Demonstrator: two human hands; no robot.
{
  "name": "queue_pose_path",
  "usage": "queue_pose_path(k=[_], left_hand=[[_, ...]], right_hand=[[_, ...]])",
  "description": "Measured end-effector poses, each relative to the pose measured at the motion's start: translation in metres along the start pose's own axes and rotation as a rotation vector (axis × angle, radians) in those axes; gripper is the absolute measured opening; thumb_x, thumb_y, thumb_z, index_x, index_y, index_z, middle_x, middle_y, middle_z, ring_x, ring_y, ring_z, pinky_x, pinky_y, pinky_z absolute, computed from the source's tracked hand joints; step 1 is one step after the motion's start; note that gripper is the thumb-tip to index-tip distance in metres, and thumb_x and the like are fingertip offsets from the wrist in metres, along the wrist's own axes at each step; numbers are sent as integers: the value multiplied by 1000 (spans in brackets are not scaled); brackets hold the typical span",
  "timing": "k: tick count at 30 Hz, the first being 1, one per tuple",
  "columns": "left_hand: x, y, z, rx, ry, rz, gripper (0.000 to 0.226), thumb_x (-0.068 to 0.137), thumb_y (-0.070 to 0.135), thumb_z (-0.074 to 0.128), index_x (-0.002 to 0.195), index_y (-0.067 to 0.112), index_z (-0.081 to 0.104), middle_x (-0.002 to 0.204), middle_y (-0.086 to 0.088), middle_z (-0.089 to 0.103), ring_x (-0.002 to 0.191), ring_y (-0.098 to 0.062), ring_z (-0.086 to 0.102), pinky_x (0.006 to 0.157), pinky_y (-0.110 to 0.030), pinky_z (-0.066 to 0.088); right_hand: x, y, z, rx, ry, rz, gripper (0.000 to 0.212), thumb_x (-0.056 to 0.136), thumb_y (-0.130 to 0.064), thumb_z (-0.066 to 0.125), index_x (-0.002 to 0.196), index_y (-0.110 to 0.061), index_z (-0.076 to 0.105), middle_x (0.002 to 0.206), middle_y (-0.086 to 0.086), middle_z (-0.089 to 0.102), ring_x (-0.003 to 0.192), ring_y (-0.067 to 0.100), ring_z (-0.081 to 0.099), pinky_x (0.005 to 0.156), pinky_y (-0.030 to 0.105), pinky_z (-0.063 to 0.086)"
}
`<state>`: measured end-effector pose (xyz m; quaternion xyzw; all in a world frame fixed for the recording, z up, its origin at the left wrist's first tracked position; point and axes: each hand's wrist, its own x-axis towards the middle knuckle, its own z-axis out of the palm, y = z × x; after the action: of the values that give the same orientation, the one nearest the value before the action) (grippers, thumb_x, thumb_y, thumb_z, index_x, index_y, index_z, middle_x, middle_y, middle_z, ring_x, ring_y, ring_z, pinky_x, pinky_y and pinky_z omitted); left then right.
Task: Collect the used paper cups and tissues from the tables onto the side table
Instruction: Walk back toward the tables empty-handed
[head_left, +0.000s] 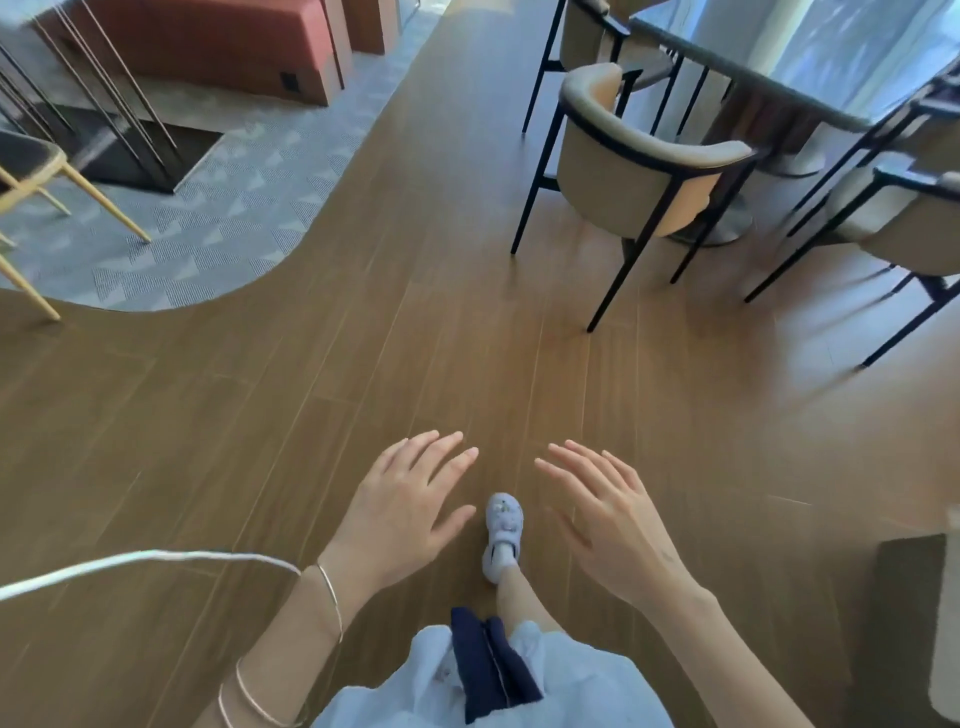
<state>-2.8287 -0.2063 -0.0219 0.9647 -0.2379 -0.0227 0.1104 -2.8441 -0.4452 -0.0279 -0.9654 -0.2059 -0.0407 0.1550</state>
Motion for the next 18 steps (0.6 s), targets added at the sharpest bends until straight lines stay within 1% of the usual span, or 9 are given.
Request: queue_pose_path(k=[2, 5, 7, 9, 12, 15, 18], left_hand=[[34, -14, 4, 11, 8, -22, 53, 87, 48, 42, 130, 19, 52, 132, -2, 54, 122, -22, 49, 103, -39, 39], [101, -35, 1, 30, 31, -49, 50, 83, 45, 58, 125, 18, 57, 125, -3, 59, 117, -24, 54, 100, -40, 41], [148, -49, -7, 47, 44, -58, 50, 81, 44, 63, 123, 18, 59, 123, -3, 61, 115, -24, 56, 99, -41, 42], [195, -62, -16, 60, 63, -50, 48, 81, 44, 62, 122, 18, 60, 121, -2, 62, 114, -24, 56, 98, -41, 43], [264, -77, -29, 71, 102, -51, 47, 84, 46, 52, 122, 19, 60, 121, -1, 62, 114, -22, 56, 99, -41, 43], [320, -92, -35, 50, 132, -50, 46, 85, 44, 57, 124, 19, 58, 122, -2, 61, 116, -22, 54, 100, -42, 42], [363, -109, -34, 39, 122, -53, 47, 84, 43, 58, 125, 19, 57, 122, -1, 61, 116, -22, 55, 100, -42, 42]], right_hand=[[32, 21, 7, -9, -28, -8, 42, 80, -22, 67, 121, -18, 58, 128, 2, 57, 123, 22, 50, 101, 46, 38], [90, 59, 9, -2, -40, -15, 42, 78, -22, 69, 119, -18, 60, 125, 0, 60, 120, 20, 52, 100, 45, 39], [134, 84, 3, 4, -41, -15, 40, 80, -24, 68, 119, -19, 60, 124, -1, 60, 120, 19, 52, 100, 45, 39], [179, 108, -5, 6, -27, -22, 38, 82, -28, 65, 119, -20, 60, 124, -1, 60, 121, 19, 52, 100, 44, 39], [246, 145, -19, 5, -2, -73, 36, 86, -34, 57, 120, -21, 58, 125, -3, 59, 121, 18, 51, 102, 42, 38], [307, 175, -30, -18, 8, -109, 37, 87, -33, 56, 121, -21, 57, 128, -2, 57, 123, 19, 49, 103, 42, 36], [349, 198, -32, 4, 17, -86, 37, 87, -31, 56, 122, -21, 56, 129, -1, 56, 124, 19, 47, 104, 43, 36]])
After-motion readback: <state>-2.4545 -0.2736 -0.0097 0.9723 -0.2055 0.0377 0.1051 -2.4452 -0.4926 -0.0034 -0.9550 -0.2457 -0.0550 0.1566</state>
